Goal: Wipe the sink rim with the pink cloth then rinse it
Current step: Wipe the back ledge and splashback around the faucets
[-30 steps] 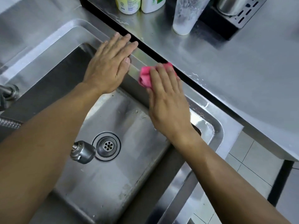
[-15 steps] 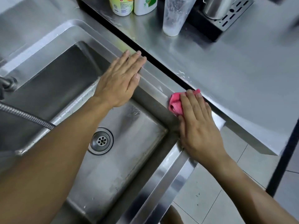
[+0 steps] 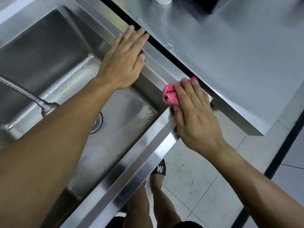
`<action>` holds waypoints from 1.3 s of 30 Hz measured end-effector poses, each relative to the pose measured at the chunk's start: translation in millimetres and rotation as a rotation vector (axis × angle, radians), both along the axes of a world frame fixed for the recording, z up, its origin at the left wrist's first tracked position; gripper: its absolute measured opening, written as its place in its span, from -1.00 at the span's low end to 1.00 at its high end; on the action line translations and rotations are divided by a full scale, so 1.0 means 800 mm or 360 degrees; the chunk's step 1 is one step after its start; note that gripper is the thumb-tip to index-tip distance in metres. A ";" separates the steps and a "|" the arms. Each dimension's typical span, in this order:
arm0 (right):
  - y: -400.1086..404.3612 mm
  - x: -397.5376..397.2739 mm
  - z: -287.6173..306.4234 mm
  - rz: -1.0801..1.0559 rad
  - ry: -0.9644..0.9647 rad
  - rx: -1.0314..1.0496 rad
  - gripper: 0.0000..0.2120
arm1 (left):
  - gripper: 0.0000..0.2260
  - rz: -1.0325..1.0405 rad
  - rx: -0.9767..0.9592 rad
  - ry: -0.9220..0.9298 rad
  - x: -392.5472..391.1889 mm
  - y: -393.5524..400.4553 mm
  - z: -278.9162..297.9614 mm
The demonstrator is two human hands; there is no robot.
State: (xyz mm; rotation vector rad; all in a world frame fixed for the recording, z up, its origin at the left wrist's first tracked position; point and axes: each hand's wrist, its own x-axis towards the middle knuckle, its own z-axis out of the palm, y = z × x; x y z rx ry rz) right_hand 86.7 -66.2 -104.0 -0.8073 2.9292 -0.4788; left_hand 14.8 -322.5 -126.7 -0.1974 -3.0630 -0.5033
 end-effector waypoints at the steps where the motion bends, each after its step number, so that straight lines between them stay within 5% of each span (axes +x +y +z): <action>1: -0.011 -0.014 -0.002 -0.0059 0.0011 -0.0009 -0.48 | -0.48 -0.0045 0.0013 0.0001 0.003 0.010 0.001; 7: -0.033 0.001 -0.013 -0.0186 0.0149 -0.0111 -0.47 | -0.51 -0.0156 -0.0141 0.0063 0.011 0.032 -0.005; 10: -0.038 0.112 -0.001 0.0075 -0.0054 -0.0225 -0.50 | -0.51 -0.0122 -0.0147 0.0054 0.012 0.035 -0.007; 13: -0.022 0.107 0.002 0.0356 -0.0072 -0.0186 -0.53 | -0.51 -0.0105 -0.0161 0.0053 0.015 0.036 -0.006; 20: 0.026 -0.025 -0.010 -0.0342 -0.0003 -0.0213 -0.50 | -0.50 0.0006 -0.0128 0.0053 0.021 0.046 -0.007; 25: 0.014 0.063 -0.009 0.0215 -0.0043 -0.0130 -0.51 | -0.50 0.0029 -0.0104 0.0065 0.021 0.044 -0.009; 31: 0.023 -0.023 -0.008 -0.0113 0.0011 -0.0113 -0.48 | -0.50 0.0070 -0.0069 0.0064 0.024 0.044 -0.014; 36: 0.032 0.038 -0.004 0.0546 -0.0107 -0.0052 -0.47 | -0.50 0.0107 -0.0044 0.0019 0.024 0.045 -0.016; 39: 0.028 -0.044 -0.001 0.0435 -0.0090 0.0012 -0.44 | -0.48 0.0156 0.0024 -0.0031 0.032 0.045 -0.015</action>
